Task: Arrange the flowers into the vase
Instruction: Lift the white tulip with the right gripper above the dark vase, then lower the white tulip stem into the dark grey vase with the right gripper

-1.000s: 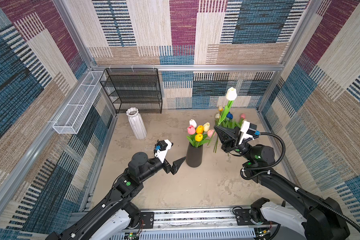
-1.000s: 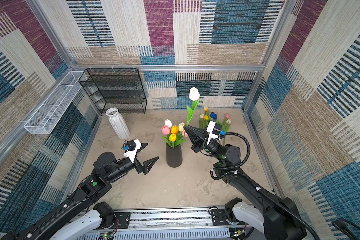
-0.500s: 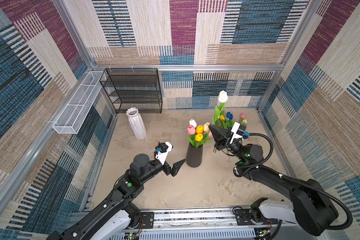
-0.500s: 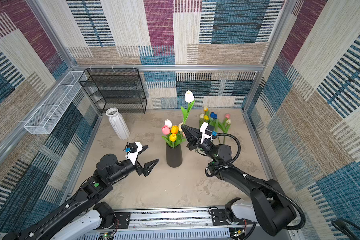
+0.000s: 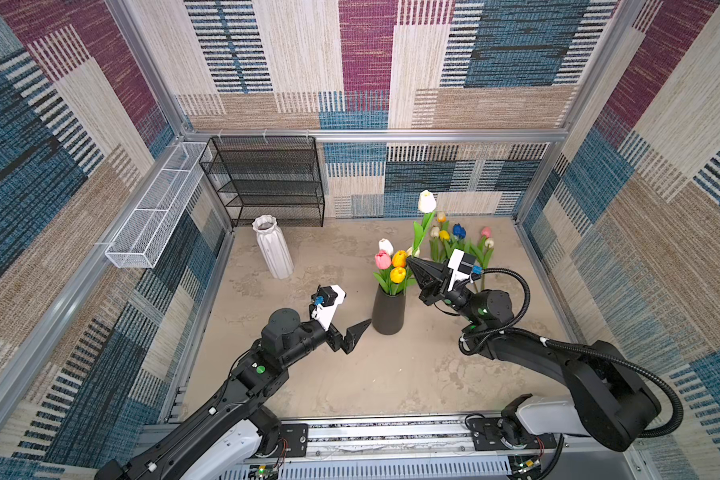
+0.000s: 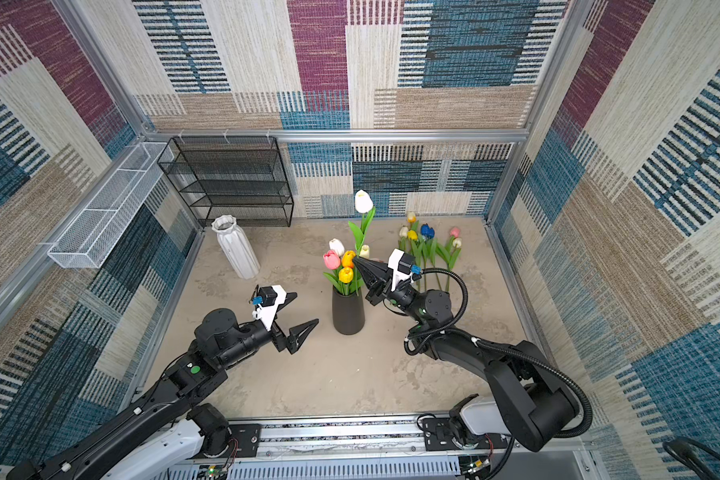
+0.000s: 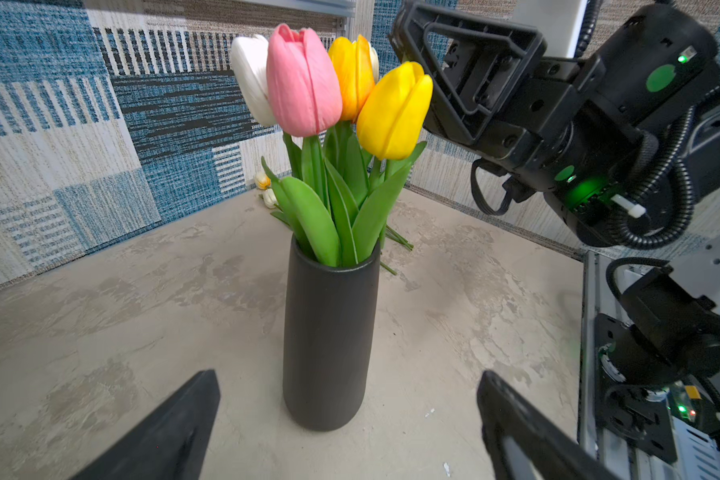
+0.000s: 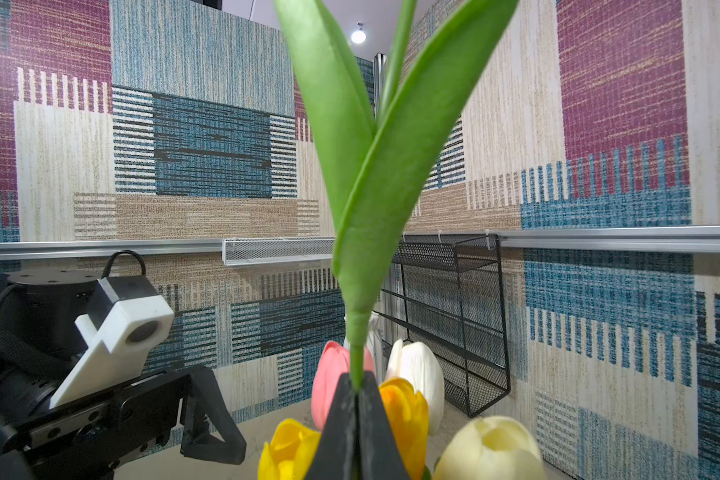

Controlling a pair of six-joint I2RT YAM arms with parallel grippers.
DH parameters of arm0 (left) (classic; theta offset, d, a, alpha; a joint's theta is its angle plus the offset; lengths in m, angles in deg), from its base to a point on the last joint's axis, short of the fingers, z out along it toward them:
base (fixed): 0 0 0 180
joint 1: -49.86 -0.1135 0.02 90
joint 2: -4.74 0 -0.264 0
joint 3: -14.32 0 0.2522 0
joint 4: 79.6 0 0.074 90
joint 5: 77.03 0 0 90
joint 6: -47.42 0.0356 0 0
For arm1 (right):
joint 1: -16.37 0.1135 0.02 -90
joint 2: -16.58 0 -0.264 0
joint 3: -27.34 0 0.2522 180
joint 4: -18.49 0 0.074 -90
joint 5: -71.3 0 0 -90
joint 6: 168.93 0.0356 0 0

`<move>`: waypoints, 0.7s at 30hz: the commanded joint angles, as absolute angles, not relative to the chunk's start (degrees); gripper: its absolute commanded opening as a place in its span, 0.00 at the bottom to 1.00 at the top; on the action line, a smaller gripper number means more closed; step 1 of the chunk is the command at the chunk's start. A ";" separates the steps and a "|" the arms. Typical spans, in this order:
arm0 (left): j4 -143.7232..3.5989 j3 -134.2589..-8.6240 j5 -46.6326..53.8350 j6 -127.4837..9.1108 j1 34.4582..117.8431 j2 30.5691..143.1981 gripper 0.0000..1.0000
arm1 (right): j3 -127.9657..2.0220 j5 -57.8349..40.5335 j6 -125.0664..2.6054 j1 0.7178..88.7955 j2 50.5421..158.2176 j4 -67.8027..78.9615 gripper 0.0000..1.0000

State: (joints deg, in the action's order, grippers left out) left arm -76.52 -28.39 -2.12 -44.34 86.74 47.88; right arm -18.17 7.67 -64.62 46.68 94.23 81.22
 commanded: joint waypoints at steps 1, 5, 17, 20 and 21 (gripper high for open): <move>-78.16 -28.27 -1.53 -44.89 86.73 47.72 0.99 | -19.01 6.44 -64.75 46.87 94.13 84.09 0.00; -78.27 -28.27 -1.38 -44.69 86.75 47.73 0.99 | -20.13 6.73 -65.35 46.87 93.39 82.91 0.00; -77.56 -28.18 -1.19 -44.70 86.77 47.55 0.99 | -19.79 7.19 -64.80 46.96 94.99 83.39 0.00; -77.58 -27.84 -1.02 -44.69 86.78 47.19 0.99 | -18.96 7.09 -65.04 46.96 94.64 83.20 0.00; -77.53 -27.79 -0.94 -44.69 86.78 47.11 0.99 | -18.94 7.33 -65.25 46.96 94.67 82.78 0.00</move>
State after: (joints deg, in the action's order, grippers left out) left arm -76.74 -28.04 -1.88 -44.34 86.74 47.35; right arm -19.22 7.21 -65.46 46.79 94.88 81.46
